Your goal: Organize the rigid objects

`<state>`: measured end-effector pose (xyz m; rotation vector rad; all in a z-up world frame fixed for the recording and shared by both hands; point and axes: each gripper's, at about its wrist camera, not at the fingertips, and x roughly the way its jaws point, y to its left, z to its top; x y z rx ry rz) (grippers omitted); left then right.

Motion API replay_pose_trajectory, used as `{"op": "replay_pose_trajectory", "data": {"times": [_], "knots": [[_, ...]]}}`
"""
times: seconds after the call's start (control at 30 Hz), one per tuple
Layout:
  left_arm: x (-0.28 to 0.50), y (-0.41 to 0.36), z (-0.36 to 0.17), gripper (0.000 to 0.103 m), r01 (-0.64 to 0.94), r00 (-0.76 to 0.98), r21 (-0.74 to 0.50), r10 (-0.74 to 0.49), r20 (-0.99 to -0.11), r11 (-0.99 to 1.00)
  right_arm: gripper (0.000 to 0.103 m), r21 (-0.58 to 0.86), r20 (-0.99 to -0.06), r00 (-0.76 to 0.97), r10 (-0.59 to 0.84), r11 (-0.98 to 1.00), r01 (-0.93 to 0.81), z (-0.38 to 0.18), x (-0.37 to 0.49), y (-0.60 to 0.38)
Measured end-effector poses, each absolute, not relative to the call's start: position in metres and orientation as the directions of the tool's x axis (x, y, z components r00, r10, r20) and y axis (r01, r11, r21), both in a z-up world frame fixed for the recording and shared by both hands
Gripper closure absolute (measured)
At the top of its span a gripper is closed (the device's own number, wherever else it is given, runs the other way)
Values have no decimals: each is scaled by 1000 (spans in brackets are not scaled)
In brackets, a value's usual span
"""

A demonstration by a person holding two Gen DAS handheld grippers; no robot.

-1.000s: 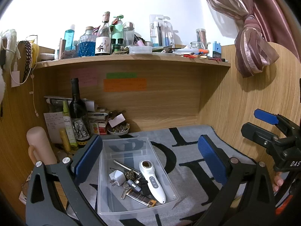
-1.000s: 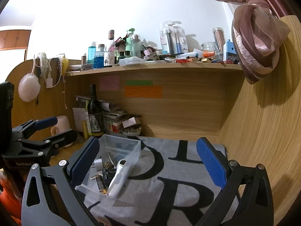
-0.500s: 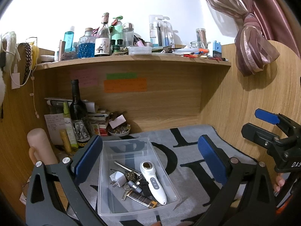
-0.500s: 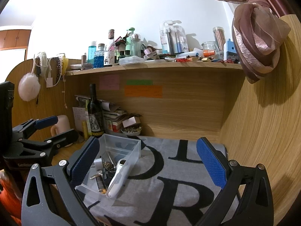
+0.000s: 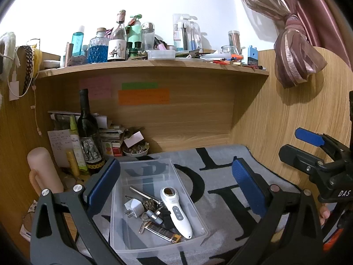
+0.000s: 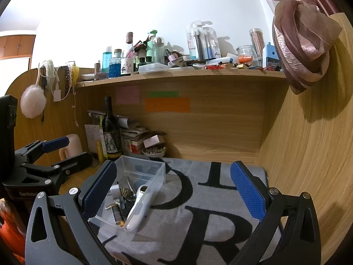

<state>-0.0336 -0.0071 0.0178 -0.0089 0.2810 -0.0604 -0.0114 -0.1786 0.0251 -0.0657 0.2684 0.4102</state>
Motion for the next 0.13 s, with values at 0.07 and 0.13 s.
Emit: {"op": "replay_pose_trajectory", "data": {"times": [0.07,0.13], "knots": [[-33,-7,16,0,61,958,-19,-64,-278,998,0,-8,-274,882,383,916,-400,24,-11,-178],[-32,-7,16,0,61,958,-19,-64,-280,998,0,-6,-278,881,382,917,-399,23,-9,-177]]}}
